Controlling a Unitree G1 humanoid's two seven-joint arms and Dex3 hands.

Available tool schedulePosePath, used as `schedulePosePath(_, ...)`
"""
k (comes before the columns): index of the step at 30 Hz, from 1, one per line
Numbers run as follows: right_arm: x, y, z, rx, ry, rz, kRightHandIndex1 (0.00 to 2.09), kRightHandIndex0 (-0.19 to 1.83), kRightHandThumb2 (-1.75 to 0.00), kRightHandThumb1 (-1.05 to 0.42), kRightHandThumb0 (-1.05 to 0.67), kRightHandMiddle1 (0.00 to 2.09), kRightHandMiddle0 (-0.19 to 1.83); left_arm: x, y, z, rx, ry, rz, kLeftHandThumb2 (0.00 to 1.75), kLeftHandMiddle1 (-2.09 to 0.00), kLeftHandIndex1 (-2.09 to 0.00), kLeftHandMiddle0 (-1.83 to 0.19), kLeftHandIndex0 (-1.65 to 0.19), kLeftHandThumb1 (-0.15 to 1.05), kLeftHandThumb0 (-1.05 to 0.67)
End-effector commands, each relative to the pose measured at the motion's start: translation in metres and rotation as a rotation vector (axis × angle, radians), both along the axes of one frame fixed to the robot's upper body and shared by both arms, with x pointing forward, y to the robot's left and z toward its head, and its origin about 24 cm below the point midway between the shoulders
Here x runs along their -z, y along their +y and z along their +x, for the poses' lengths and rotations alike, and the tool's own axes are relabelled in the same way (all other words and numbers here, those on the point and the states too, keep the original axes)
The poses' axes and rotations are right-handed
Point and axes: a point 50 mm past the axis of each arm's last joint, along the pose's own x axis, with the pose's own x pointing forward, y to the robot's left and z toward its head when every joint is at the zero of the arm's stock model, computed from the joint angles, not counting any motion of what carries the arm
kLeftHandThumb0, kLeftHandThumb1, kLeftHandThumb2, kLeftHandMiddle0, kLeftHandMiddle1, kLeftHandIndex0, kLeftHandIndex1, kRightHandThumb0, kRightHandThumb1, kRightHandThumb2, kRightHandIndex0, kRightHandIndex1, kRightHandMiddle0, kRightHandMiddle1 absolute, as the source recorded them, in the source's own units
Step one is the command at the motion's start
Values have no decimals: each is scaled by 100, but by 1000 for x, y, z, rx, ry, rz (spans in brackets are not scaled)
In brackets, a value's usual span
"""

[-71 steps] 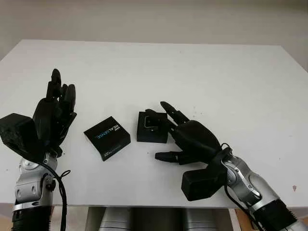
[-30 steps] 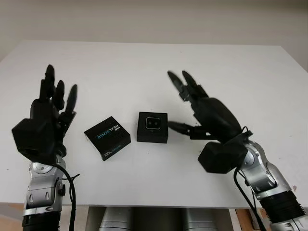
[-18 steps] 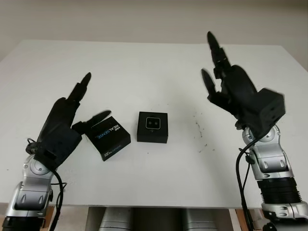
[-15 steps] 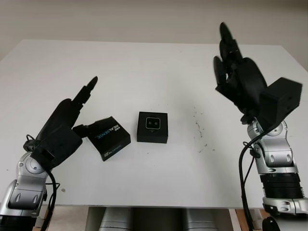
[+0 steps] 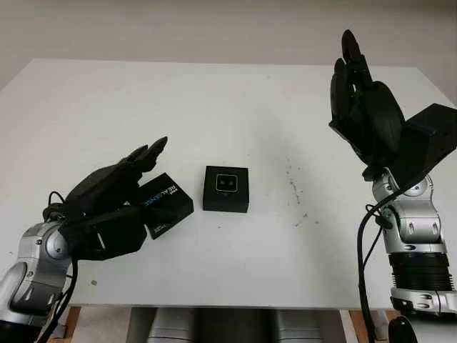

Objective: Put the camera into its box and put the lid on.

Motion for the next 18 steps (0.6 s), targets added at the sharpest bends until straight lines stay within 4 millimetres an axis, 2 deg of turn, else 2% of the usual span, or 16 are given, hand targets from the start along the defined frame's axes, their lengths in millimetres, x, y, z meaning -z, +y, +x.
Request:
schedulePosePath(1,-2,1,-2,3,-13,2,0,-19,-71,-105,-76,0,-19,-1,-3,-3,8,0,14,6,-3,-3,16,17,104,-99)
schedulePosePath(10,-1,2,-2,9,-11,0,0,-19,-71,-105,-74,0,-19,0,-16,-20,-1,-29,138,6,-4,-4,19,19,104,-101)
schedulePosePath(14,-1,2,-2,9,-10,-5,0,-19,-70,-105,-76,0,-19,-1,-22,-25,-46,-38,197,4,-1,-1,19,19,100,-95)
schedulePosePath(18,-1,3,-3,6,-4,1,0,-19,-69,-105,-76,1,-18,-2,-28,-28,-121,-14,176,3,-1,0,19,19,94,-85)
